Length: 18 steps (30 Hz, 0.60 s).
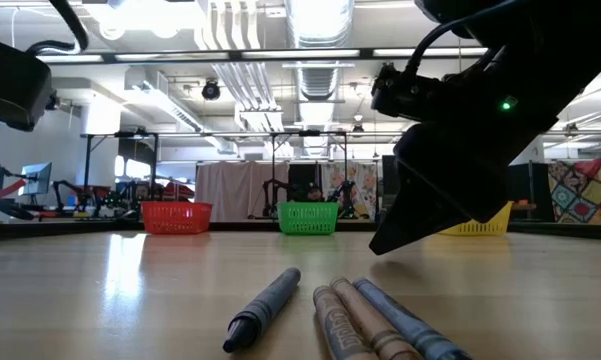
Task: Sort crayons
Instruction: Put the blue crayon into the red basket
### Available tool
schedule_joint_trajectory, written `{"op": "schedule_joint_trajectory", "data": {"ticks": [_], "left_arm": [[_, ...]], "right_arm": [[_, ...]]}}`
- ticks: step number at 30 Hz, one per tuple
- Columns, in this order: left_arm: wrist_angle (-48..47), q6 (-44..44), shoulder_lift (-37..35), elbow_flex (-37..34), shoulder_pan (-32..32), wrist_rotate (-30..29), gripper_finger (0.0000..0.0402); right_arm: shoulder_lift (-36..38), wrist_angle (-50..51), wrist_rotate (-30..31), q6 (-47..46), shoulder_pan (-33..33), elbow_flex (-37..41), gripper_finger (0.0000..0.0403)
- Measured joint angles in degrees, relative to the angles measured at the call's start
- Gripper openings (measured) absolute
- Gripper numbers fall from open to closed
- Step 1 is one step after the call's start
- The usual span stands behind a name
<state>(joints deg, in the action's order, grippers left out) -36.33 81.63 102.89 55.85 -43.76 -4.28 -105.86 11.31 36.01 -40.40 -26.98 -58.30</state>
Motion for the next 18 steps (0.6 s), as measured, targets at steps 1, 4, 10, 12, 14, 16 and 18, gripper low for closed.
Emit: {"op": "schedule_joint_trajectory", "data": {"ticks": [1, 4, 10, 12, 14, 16, 18], "left_arm": [[-0.3, -0.8, -0.4, -0.1, 0.6, -0.2, 0.0012], [-2.2, -4.4, -2.3, -0.6, 3.0, -3.1, 0.0006], [-5.4, -7.4, -10.0, -4.3, 7.4, -15.1, 0.0001], [-6.2, -7.5, -13.9, -6.7, 8.2, -16.9, 0.0001], [-5.8, -7.6, -18.0, -9.1, 8.9, -20.3, 0.0001], [-5.5, -8.3, -23.1, -11.4, 9.5, -25.0, 0.0001], [-5.1, -9.8, -27.9, -13.7, 10.4, -29.4, 0.0001]], "right_arm": [[0.0, 0.0, 0.0, 0.0, 0.0, 0.0, 0.0214], [0.0, 0.0, 0.0, 0.1, 0.0, 0.0, 0.0215], [0.5, -0.4, 0.0, 0.6, -0.6, 0.1, 0.0214], [2.0, -2.4, -0.3, 2.1, -1.8, 0.1, 0.0214], [4.8, -7.3, -0.3, 7.2, -3.8, 0.1, 0.0214], [7.9, -13.6, -0.2, 14.6, -5.8, 0.1, 0.0214], [10.6, -17.9, -0.2, 21.0, -7.4, 0.7, 0.0214]]}}
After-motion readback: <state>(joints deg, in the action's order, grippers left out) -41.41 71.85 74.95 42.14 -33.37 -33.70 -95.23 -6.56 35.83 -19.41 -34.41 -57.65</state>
